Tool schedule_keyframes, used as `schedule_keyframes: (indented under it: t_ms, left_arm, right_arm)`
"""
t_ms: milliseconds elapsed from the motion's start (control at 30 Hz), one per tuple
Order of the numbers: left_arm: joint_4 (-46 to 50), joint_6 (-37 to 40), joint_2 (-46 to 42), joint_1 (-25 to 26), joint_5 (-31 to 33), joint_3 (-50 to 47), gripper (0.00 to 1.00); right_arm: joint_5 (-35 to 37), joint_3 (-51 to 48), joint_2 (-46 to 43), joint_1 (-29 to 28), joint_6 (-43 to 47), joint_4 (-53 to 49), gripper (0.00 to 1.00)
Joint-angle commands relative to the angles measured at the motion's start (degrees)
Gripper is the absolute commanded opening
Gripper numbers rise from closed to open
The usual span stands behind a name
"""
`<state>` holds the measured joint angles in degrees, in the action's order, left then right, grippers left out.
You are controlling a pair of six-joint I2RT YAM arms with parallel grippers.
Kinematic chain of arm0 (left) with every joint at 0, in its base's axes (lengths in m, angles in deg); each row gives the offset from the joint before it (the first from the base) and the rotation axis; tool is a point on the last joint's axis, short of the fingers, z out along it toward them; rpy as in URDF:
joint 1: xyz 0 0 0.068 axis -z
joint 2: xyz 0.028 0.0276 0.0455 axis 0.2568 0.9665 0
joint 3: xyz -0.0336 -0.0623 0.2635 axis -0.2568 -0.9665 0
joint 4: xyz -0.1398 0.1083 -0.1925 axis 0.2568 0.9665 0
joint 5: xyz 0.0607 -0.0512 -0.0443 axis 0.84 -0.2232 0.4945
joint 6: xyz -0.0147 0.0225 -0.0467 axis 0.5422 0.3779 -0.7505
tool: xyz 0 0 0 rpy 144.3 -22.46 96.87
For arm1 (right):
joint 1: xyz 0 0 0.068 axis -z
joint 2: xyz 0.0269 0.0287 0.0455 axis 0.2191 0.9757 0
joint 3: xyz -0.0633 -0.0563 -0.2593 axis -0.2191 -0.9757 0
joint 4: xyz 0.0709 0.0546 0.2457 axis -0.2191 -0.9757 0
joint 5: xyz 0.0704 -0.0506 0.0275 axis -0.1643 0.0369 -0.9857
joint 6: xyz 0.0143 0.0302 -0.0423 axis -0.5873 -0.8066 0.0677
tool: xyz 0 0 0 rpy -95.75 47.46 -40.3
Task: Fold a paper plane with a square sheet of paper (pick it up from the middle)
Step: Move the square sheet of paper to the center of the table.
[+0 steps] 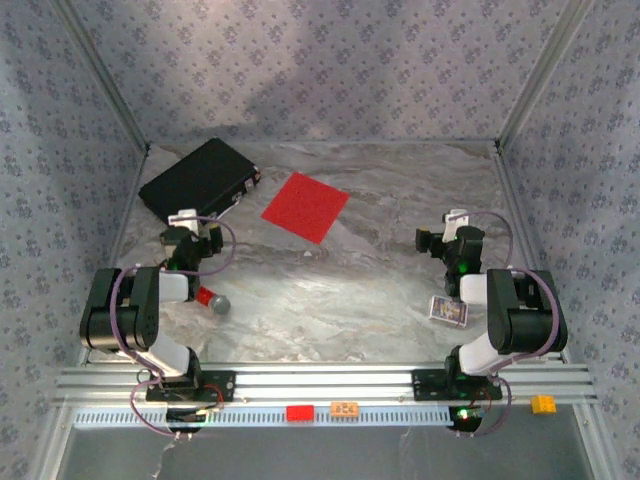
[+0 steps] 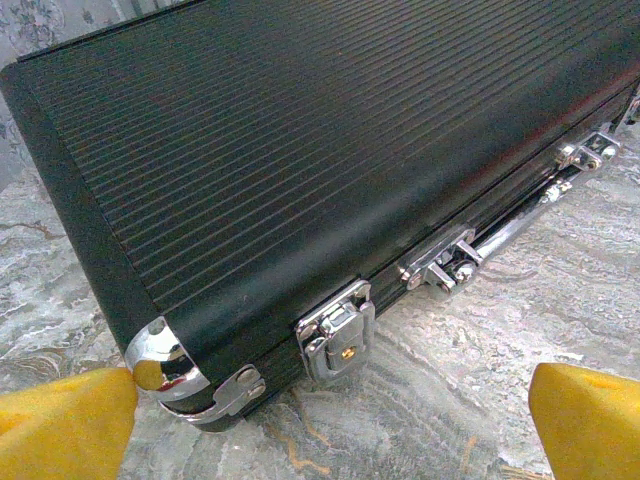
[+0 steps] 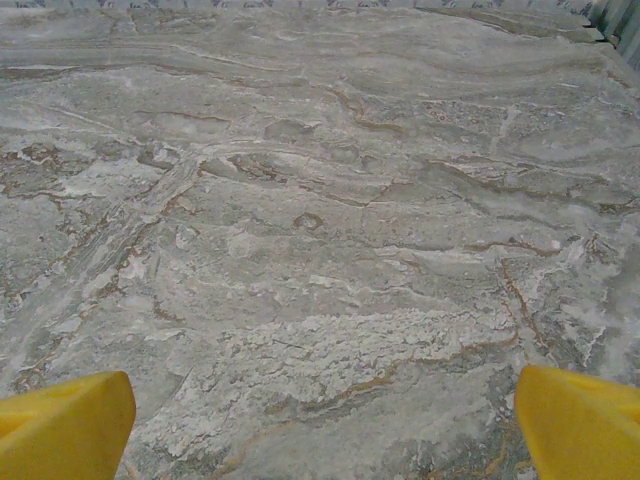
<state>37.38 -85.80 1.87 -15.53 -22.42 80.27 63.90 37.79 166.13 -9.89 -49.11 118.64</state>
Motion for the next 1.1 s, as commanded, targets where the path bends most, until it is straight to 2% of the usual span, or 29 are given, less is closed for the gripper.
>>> schedule_keyframes:
  t_ms: [0,333,533,667,833,900,1067]
  left_arm:
    - [-0.85,-0.46,-0.4,0.14,-1.41,0.7,1.0]
    - [-1.9,0.12,-0.72,0.14,-3.12,0.08,1.0]
    - [-0.3,-0.33,-5.91,0.14,-2.19,-1.61,1.0]
    - [10.03,-1.88,-12.38,0.05,-1.09,0.57,1.0]
    - [18.1,-4.16,-19.82,0.04,1.19,3.7,1.0]
    - [23.7,-7.53,-21.32,0.03,1.11,6.9,1.0]
    - [40.53,-17.92,-20.97,0.04,-0.8,16.27,1.0]
  right_arm:
    - [-0.52,1.18,0.37,0.57,-0.41,-0.3,0.99]
    - [2.44,0.12,-0.18,-1.09,0.63,1.2,0.99]
    - [3.57,-2.04,-2.97,-2.41,1.78,2.81,0.99]
    - [6.79,2.59,-9.54,-2.76,-0.29,-11.51,0.99]
    - [11.69,4.2,-17.39,-2.77,-4.57,-18.76,0.99]
    - [10.27,6.58,-21.06,-2.8,-6.77,-24.77,0.99]
    - [6.04,15.63,-23.37,-2.66,-20.33,-43.14,0.99]
